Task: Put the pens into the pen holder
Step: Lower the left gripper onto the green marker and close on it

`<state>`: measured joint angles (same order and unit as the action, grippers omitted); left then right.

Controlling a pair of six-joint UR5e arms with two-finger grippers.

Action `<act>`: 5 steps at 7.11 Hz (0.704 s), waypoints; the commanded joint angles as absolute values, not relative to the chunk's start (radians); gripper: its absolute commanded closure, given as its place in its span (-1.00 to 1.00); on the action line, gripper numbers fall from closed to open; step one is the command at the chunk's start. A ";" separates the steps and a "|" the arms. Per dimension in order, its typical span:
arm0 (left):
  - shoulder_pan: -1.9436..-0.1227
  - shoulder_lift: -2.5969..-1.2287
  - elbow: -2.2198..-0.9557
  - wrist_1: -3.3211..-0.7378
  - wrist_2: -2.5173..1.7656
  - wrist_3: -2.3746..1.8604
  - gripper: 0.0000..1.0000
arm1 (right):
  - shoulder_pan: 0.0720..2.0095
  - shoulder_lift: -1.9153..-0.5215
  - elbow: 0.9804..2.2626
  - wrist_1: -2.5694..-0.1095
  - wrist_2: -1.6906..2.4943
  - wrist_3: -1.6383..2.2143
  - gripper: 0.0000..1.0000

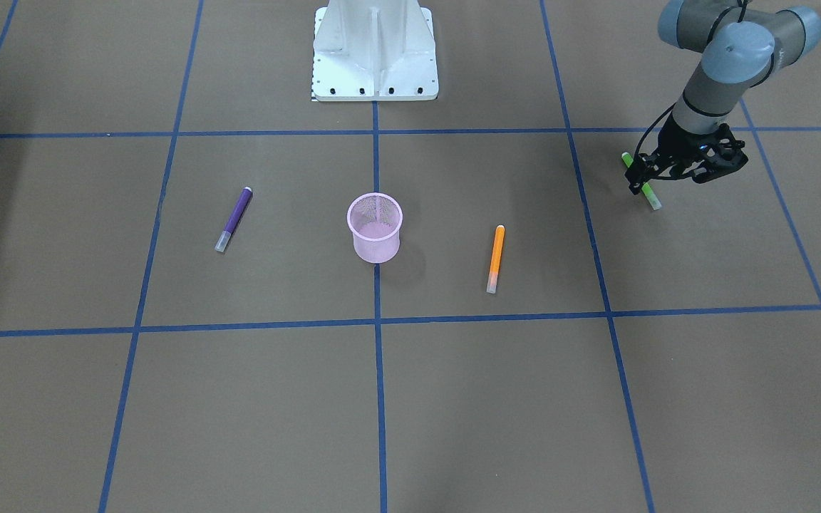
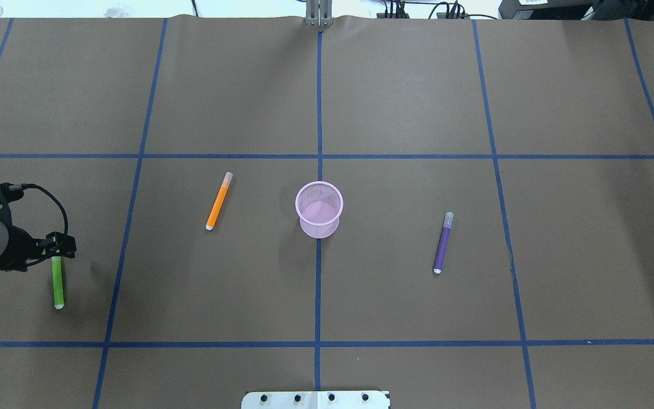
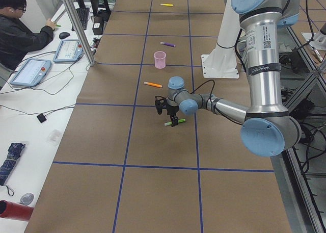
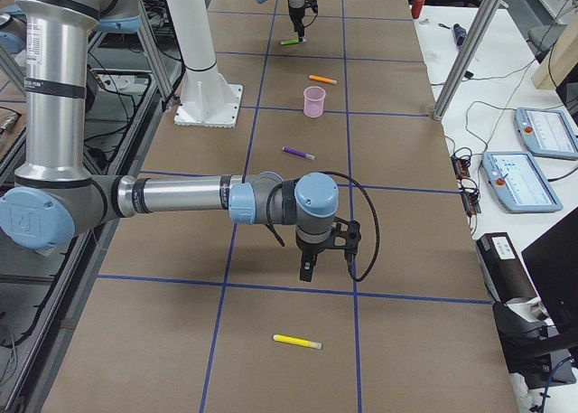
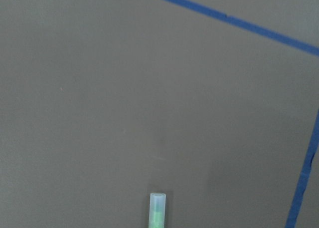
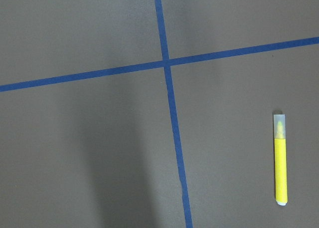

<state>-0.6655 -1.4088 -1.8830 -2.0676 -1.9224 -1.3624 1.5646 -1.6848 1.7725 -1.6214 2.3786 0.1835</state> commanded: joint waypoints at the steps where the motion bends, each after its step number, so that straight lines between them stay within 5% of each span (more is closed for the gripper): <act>1: -0.666 -1.416 -1.871 -2.068 -1.924 -1.307 -0.47 | 1.565 -1.684 1.772 -1.621 2.379 0.184 -0.99; 5: -0.666 -1.419 -1.862 -2.069 -1.925 -1.302 -0.22 | 1.565 -1.683 1.772 -1.621 2.379 0.184 -0.99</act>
<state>-0.6657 -1.4187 -1.8632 -2.0682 -1.9249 -1.3031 1.5647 -1.6830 1.7718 -1.6214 2.3792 0.1841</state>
